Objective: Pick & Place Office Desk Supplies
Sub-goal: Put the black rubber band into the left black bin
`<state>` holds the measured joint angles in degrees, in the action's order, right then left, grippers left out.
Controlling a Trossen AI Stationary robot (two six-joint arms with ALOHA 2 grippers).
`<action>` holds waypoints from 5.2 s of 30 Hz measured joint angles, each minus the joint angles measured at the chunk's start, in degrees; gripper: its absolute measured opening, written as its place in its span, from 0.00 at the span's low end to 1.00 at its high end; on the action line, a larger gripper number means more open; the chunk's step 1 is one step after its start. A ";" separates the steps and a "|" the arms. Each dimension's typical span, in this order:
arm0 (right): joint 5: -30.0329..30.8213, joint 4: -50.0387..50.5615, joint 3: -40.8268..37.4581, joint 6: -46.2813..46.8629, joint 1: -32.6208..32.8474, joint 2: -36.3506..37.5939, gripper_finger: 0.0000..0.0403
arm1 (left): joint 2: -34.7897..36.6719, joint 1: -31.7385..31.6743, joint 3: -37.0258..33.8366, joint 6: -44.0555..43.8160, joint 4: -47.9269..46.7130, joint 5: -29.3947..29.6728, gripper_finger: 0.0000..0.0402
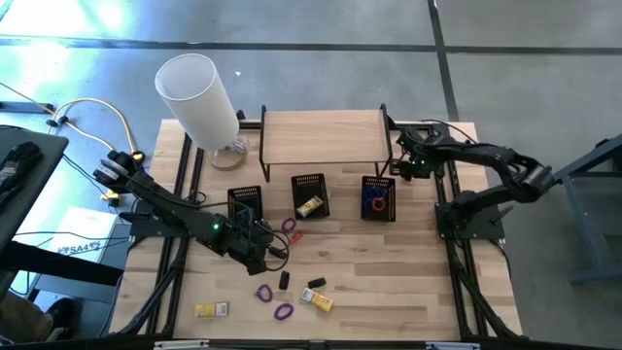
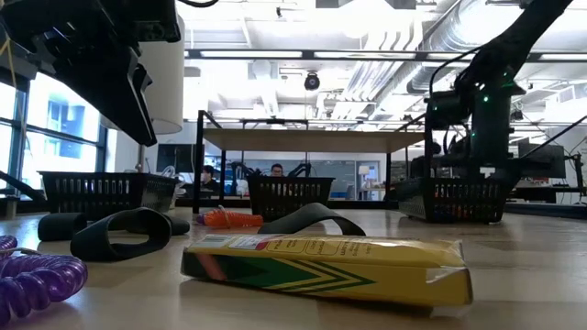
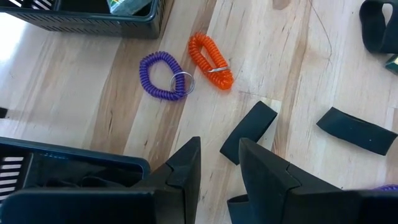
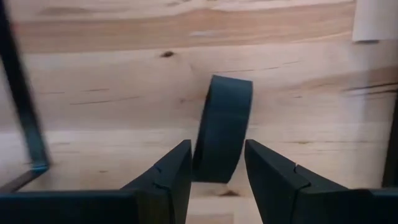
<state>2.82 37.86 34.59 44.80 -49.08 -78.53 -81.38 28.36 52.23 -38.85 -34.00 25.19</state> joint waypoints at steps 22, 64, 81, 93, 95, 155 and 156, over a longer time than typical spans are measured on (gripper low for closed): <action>1.47 -0.02 -0.07 -4.95 0.02 -0.02 0.01 | 0.00 0.00 -0.02 0.25 0.00 0.04 0.26; 12.84 -10.36 16.17 -6.47 52.53 28.87 0.01 | -0.02 0.00 -0.02 -0.59 6.54 -0.82 0.26; 15.09 -29.09 16.17 -8.93 69.15 9.60 0.01 | -0.02 -2.14 -0.02 -5.08 10.18 -5.73 0.27; 15.32 -32.71 16.15 -9.01 72.01 5.87 0.01 | -0.15 -2.77 -0.02 -0.39 16.23 -4.13 0.63; 16.01 -33.49 16.15 -9.14 72.55 5.77 0.01 | -0.15 -3.23 -0.02 0.63 18.46 -3.83 0.66; 15.03 -50.45 16.15 -13.60 71.40 -6.33 0.01 | -5.95 -8.54 -0.02 9.09 62.37 -4.25 0.68; 15.03 -50.37 16.15 -13.60 71.40 -6.33 0.01 | -6.28 -8.63 -0.02 9.10 62.74 -4.21 0.68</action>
<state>17.85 -12.50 50.74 31.20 22.33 -84.86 -87.66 19.73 52.21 -29.75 28.74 20.98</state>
